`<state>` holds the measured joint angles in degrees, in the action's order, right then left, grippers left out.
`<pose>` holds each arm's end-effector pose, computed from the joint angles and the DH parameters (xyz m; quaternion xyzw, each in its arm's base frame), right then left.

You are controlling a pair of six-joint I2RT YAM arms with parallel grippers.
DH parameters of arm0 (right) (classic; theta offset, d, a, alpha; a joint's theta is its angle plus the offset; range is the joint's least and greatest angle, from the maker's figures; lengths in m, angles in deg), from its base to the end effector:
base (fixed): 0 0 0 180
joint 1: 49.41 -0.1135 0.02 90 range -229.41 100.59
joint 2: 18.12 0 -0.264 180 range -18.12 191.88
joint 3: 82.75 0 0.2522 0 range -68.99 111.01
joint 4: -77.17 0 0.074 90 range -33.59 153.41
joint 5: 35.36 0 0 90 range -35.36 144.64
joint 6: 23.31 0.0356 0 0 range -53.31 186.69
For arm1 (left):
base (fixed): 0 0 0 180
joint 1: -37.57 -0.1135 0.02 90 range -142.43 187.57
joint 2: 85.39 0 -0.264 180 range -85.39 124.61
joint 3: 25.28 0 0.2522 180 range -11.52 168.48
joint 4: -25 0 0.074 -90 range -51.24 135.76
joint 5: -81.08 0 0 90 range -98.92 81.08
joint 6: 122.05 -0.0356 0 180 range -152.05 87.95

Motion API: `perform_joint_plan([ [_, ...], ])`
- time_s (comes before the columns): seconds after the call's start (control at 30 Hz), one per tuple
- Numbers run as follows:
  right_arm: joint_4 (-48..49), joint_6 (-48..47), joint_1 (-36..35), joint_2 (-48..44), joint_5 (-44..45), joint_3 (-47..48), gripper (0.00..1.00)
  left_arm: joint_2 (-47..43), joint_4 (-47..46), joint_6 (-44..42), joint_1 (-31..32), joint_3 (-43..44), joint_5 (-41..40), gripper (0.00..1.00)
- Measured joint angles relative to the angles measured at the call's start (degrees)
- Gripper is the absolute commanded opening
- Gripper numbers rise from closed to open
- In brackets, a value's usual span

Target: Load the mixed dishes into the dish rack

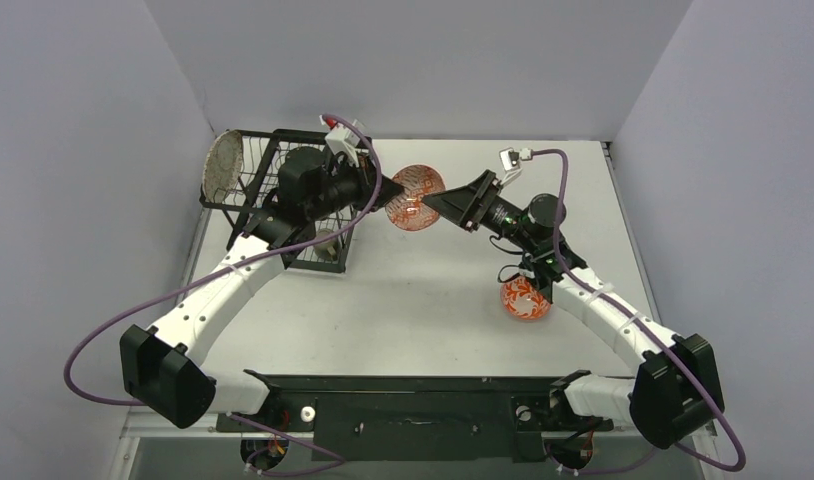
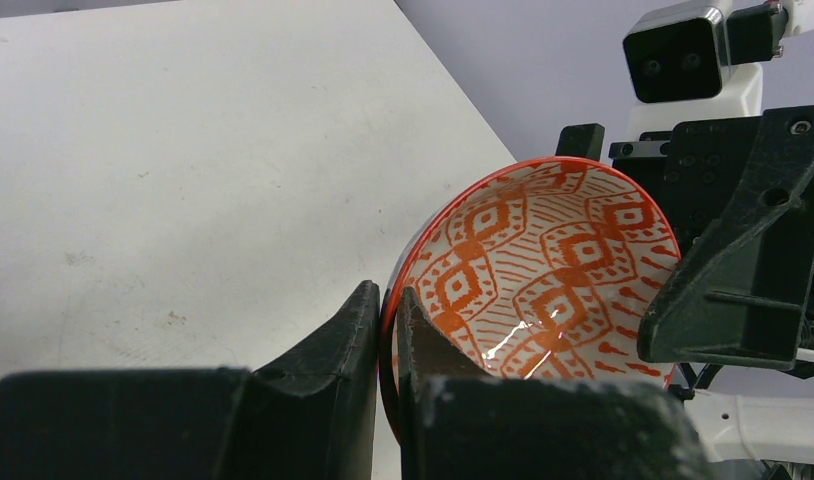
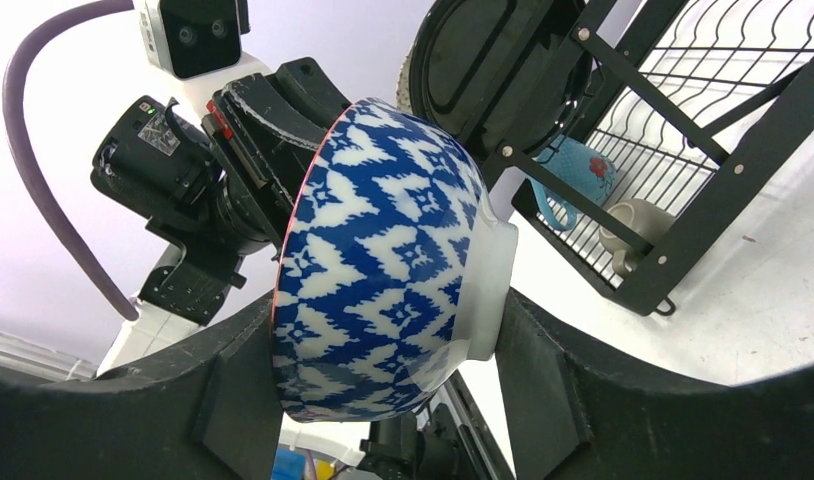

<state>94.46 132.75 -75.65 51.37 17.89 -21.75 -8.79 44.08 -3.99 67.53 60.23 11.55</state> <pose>0.2402 0.1421 0.3392 -0.0147 0.6622 0.6618 0.3512 0.2655 -0.1674 0.3904 0.1265 0.7528 -0.4254 0.4861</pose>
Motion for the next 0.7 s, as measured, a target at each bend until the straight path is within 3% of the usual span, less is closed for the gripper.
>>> perform_joint_plan([
  [0.17, 2.8, 1.9, 0.0, 1.4, -0.1, -0.1, 0.00, 0.0, 0.7, -0.2, -0.2, 0.5, -0.9, 0.00],
  [0.23, 3.5, 2.4, 0.0, 1.6, -0.1, -0.3, 0.00, 0.0, 1.3, -0.2, -0.2, 0.8, -1.0, 0.06],
  [0.33, 4.3, 3.4, 0.0, 1.6, -0.1, -0.9, 0.00, 0.0, 1.9, 0.3, -0.3, 1.1, -1.0, 0.24],
  [0.7, 5.4, 7.8, 0.0, 1.7, 0.8, -3.0, 0.00, 0.0, 1.8, 3.4, -0.9, 2.5, -0.7, 0.49],
])
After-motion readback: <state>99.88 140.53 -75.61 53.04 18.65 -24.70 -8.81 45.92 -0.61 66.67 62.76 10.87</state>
